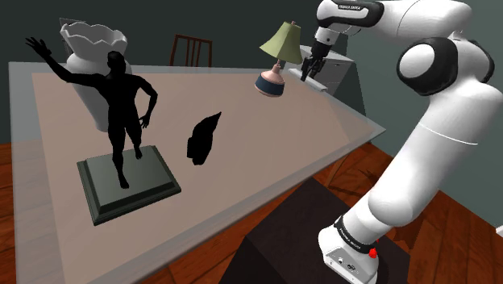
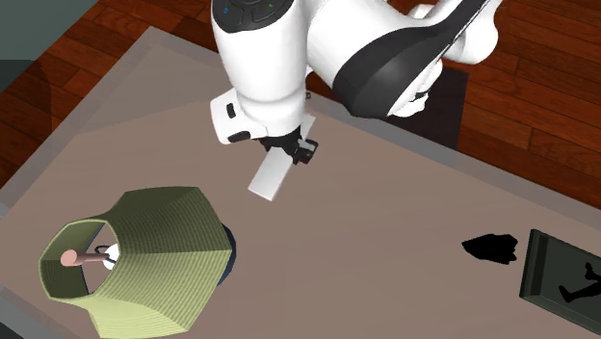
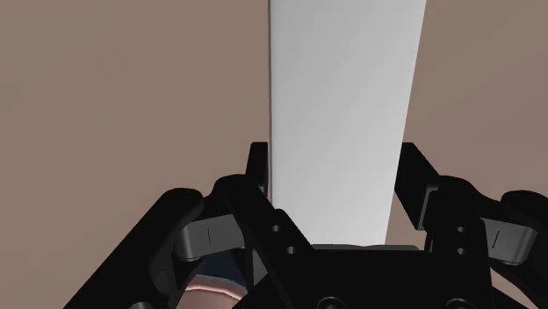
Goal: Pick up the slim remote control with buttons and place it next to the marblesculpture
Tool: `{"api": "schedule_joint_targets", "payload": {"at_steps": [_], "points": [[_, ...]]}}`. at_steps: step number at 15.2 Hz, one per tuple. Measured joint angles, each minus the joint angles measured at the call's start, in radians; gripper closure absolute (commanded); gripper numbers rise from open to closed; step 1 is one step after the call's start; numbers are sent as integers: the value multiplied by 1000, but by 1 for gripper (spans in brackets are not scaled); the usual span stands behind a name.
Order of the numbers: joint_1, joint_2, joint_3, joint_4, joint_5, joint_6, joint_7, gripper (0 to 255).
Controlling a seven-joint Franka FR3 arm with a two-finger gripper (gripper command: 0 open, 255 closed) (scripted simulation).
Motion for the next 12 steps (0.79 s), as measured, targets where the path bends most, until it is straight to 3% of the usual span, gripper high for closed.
{"api": "schedule_joint_targets", "payload": {"at_steps": [12], "points": [[155, -315, 138, -357, -108, 58, 307, 255]]}}
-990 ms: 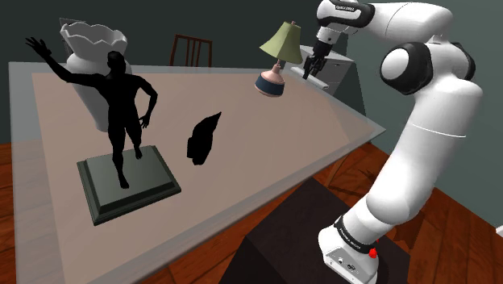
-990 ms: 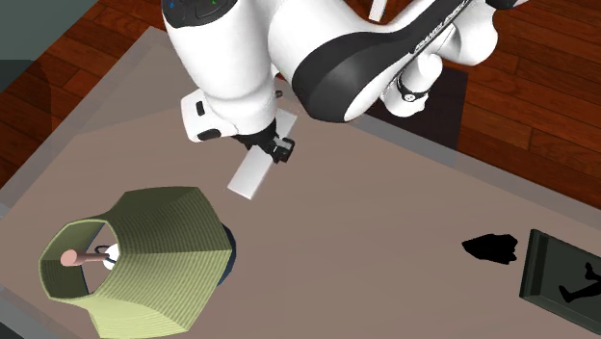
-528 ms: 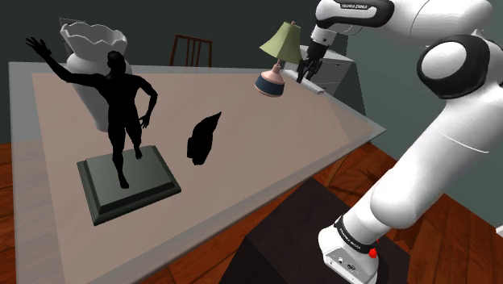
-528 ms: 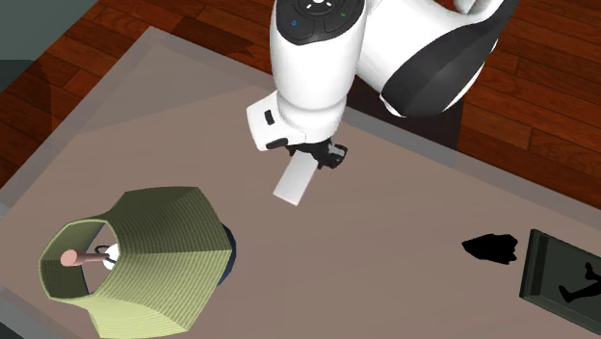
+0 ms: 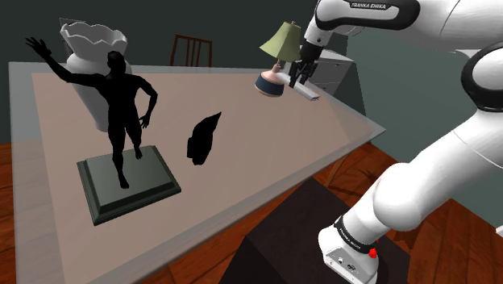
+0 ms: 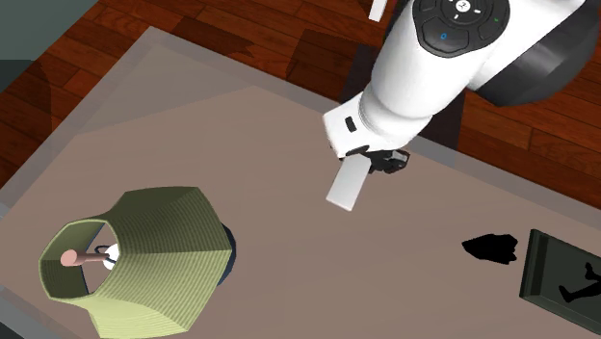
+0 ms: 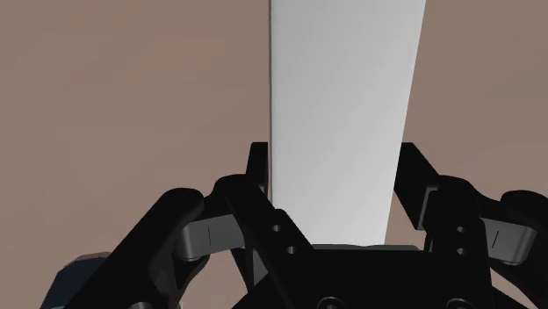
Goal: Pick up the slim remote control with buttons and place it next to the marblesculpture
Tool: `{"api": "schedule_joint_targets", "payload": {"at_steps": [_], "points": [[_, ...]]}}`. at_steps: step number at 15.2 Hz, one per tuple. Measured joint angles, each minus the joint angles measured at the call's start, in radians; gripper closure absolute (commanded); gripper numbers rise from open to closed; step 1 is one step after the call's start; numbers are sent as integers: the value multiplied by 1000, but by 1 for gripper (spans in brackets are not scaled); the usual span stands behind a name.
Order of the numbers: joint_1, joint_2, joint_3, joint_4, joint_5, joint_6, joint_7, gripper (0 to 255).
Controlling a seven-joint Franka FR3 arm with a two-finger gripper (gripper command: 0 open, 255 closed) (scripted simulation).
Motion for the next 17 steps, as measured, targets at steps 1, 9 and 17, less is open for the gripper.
{"api": "schedule_joint_targets", "payload": {"at_steps": [1, 9, 17], "points": [[8, -11, 12, -12, -1, 1, 21, 255], [84, -128, 138, -138, 4, 5, 223, 255], [157, -178, 263, -193, 41, 6, 411, 255]]}}
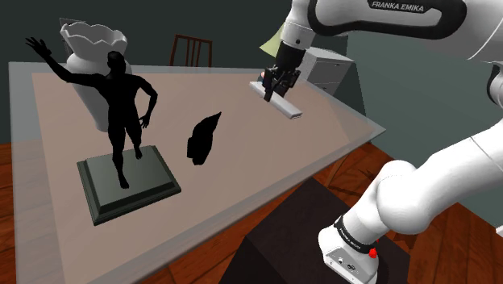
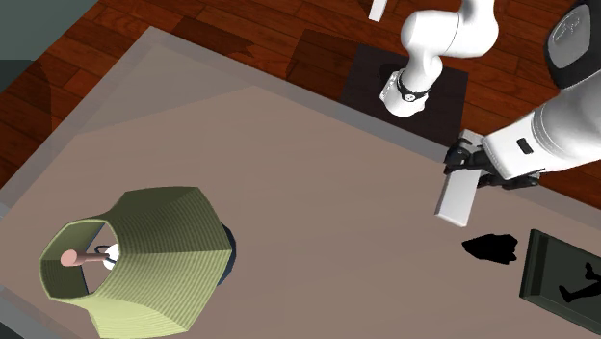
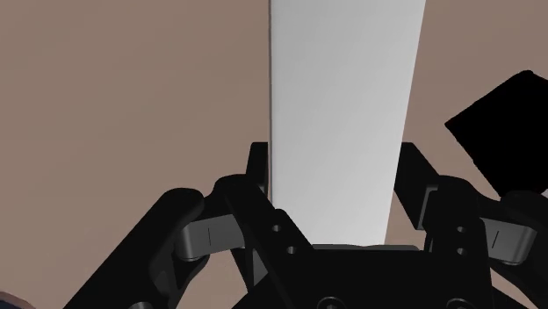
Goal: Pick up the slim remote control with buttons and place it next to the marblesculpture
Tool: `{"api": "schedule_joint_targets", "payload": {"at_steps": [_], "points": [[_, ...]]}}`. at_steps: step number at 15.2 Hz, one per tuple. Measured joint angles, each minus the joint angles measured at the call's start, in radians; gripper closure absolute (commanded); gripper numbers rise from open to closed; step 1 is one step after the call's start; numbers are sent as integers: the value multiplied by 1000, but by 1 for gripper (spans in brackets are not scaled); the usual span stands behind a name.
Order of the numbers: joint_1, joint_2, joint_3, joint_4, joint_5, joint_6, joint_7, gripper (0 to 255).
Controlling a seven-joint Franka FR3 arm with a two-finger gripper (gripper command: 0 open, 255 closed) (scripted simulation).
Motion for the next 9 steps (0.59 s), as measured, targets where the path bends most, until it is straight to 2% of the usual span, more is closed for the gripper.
{"api": "schedule_joint_targets", "payload": {"at_steps": [6, 9], "points": [[62, 13, 105, 12, 36, 0, 153, 255], [69, 12, 118, -21, 40, 32, 173, 255]]}}
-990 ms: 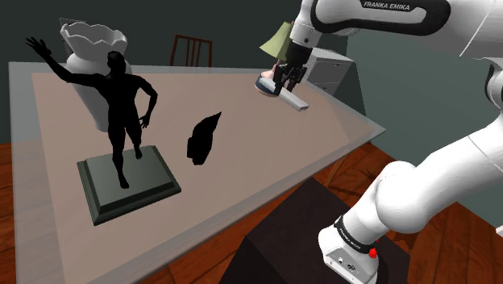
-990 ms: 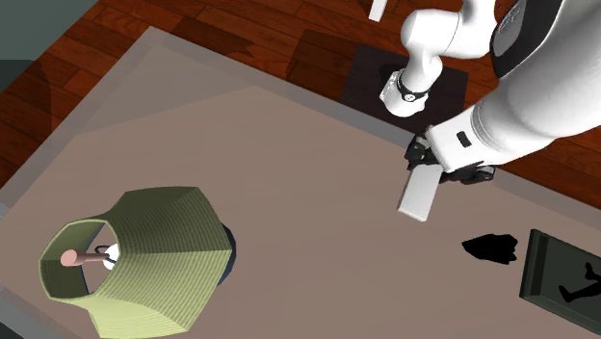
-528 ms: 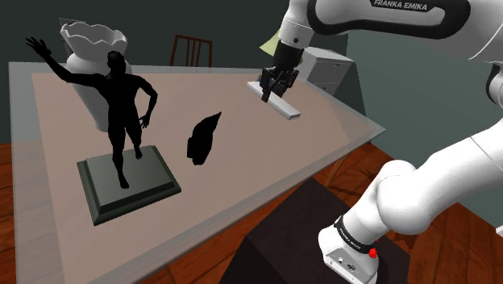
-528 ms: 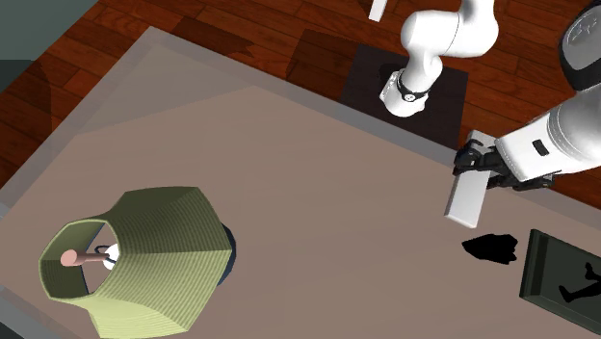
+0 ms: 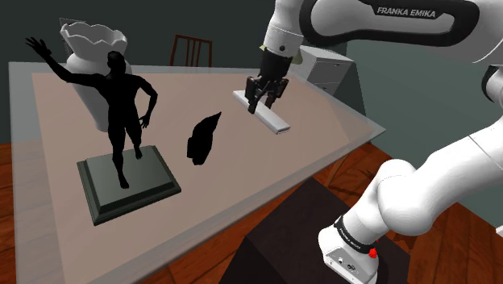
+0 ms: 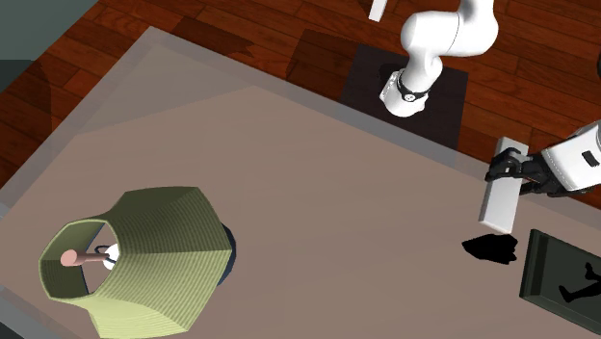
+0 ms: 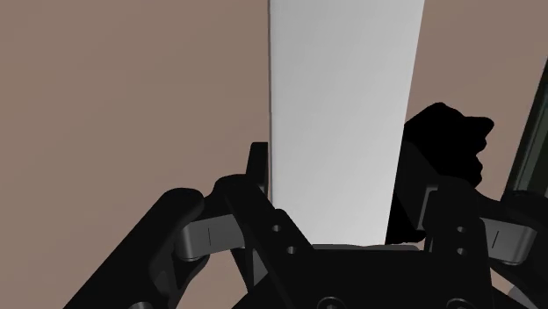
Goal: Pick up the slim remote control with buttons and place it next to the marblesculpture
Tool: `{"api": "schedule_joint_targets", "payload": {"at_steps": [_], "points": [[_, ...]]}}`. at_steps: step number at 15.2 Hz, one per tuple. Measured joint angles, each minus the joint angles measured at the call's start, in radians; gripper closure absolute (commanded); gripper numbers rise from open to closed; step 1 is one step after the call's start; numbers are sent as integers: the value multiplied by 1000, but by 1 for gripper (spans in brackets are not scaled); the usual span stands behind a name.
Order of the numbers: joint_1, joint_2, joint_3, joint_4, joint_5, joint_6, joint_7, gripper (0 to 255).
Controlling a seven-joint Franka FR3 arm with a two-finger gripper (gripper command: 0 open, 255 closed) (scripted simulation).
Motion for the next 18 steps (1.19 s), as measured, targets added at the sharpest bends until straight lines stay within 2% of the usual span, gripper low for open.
{"api": "schedule_joint_targets", "payload": {"at_steps": [18], "points": [[2, 48, 7, -202, 0, 249, 4, 255]]}}
